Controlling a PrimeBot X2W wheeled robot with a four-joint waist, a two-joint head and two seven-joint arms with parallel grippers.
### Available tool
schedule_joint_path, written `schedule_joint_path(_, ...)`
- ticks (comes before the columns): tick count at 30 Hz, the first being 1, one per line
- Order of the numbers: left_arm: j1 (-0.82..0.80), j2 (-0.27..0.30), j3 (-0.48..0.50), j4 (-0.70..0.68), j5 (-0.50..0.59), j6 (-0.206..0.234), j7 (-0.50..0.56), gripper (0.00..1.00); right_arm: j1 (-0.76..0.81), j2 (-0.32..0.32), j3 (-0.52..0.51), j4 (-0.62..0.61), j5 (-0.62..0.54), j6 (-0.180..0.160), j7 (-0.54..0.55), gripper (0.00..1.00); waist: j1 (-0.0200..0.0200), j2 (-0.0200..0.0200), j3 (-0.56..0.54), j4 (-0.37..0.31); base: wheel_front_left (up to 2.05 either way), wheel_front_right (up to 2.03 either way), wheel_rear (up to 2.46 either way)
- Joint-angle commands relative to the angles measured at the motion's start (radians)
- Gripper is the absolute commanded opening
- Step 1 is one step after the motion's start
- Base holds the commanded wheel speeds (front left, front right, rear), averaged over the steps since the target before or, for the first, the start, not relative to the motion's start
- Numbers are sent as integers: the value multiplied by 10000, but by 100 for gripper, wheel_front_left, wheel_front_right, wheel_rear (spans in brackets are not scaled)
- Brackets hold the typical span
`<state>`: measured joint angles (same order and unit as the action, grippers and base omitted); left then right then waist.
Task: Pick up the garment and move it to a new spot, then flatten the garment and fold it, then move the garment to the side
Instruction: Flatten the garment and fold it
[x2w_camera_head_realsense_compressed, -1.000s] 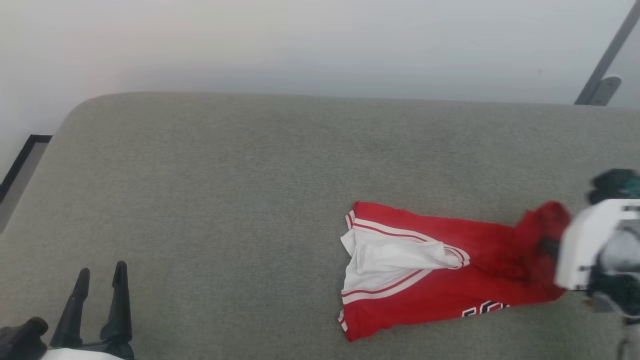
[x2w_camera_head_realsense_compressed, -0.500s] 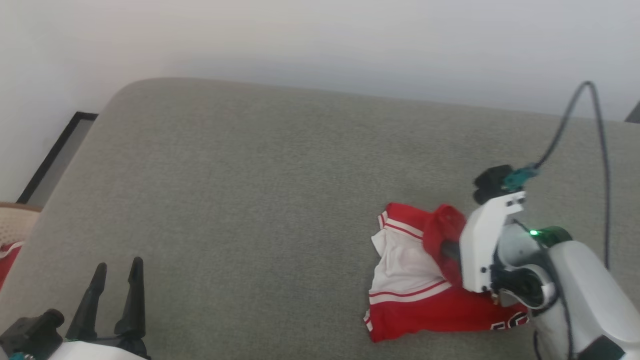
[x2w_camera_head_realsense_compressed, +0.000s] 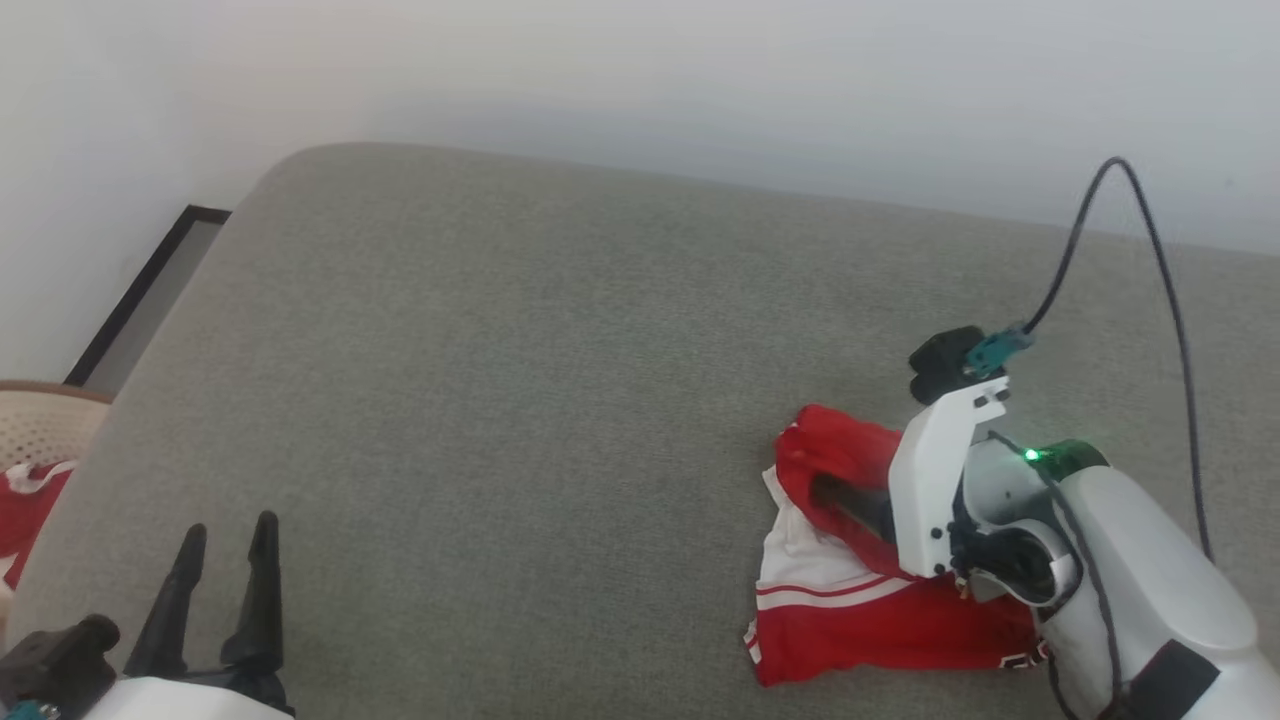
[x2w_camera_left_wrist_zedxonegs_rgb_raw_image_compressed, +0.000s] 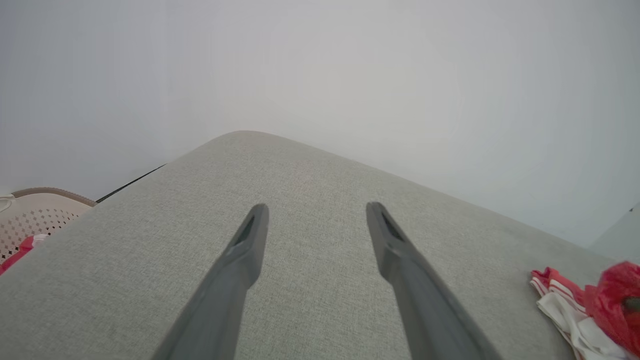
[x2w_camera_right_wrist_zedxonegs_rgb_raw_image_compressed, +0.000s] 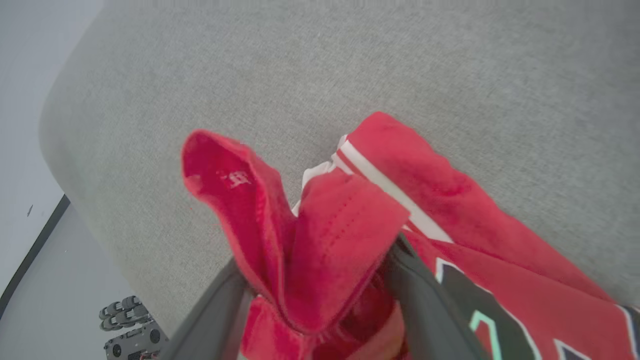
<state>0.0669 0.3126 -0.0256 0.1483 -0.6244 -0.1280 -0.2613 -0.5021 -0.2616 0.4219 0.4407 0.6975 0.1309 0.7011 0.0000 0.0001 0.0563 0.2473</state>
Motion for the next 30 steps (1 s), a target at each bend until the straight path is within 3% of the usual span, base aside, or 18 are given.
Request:
schedule_joint_path(1, 66, 29, 50, -1, -49, -38, -42, 100, -31, -33, 20, -42, 65, -6, -70, 100, 0, -1, -30, -75, 0, 0, 0)
schedule_joint_path(10, 359, 151, 409, -41, 1, -38, -42, 100, 417, -822, -375, -1094, 326, -6, -1195, 100, 0, -1, -243, -866, 0, 0, 0)
schedule_joint_path(21, 475, 256, 461, -56, 174, -38, -42, 100, 1384, -1192, -1410, -1843, 84, -6, -2179, 100, 0, -1, -409, -1614, 0, 0, 0)
schedule_joint_path(30, 683, 349, 673, -74, 329, -31, -42, 100, 2355, -1320, -2262, -2063, -560, -6, -4204, 100, 0, -1, -603, -2199, 0, 0, 0)
